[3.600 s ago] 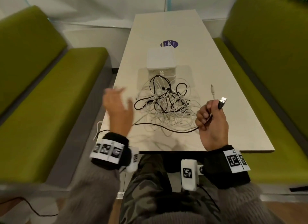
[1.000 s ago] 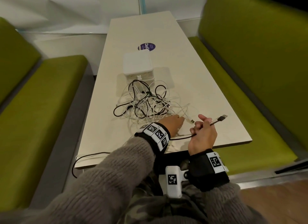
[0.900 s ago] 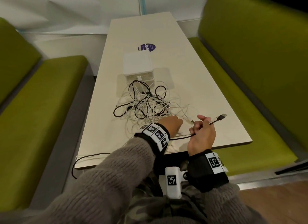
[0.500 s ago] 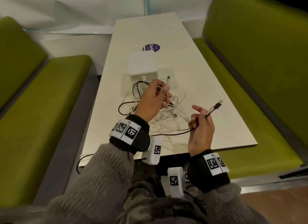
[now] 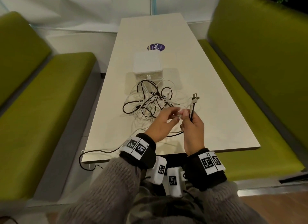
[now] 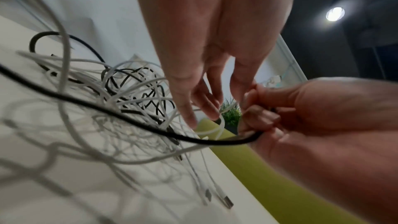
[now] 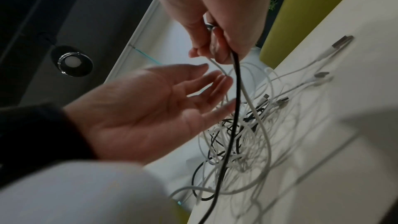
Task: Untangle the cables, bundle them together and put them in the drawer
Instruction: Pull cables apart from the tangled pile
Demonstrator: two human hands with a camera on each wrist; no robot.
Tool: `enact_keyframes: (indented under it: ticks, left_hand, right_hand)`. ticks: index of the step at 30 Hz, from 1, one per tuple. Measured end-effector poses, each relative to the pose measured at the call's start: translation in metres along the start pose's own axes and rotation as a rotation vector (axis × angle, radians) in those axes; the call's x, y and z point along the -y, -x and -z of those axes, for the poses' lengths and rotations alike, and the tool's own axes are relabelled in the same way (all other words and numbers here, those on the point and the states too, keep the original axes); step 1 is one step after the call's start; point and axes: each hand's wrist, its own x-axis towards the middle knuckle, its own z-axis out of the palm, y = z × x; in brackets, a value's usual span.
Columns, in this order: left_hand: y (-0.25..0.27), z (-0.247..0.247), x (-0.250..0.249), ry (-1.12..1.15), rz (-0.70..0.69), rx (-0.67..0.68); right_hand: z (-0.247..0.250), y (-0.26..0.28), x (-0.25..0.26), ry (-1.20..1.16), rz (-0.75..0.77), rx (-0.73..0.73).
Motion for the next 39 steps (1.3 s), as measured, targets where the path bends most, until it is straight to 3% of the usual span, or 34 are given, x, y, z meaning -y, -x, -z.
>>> enact_keyframes:
  ticks: [6,19,25,29,35,39]
  left_hand:
    - [-0.029,0.003,-0.001,-0.465,0.028,0.266]
    - [-0.063,0.048,0.002,-0.494,0.177,0.249]
    - [-0.064,0.059,-0.007,-0.519,0.173,0.26]
    - [-0.054,0.061,-0.01,-0.307,0.218,0.284]
    - [-0.034,0.05,-0.023,-0.468,-0.085,0.174]
    - [-0.039,0.021,-0.03,-0.628,-0.171,0.289]
  right_hand:
    - [0.006,0.002,0.01,-0.127,-0.016,-0.008]
    - [0.026,0.002,0.04,-0.322,0.125,-0.277]
    - [0.032,-0.001,0.046,-0.254,0.177,-0.271]
    - [0.032,-0.002,0.034,-0.132,0.079,-0.254]
    - [0.023,-0.001,0.013,-0.075,-0.101,-0.271]
    - [0.02,0.001,0.005,-0.058,-0.168,-0.33]
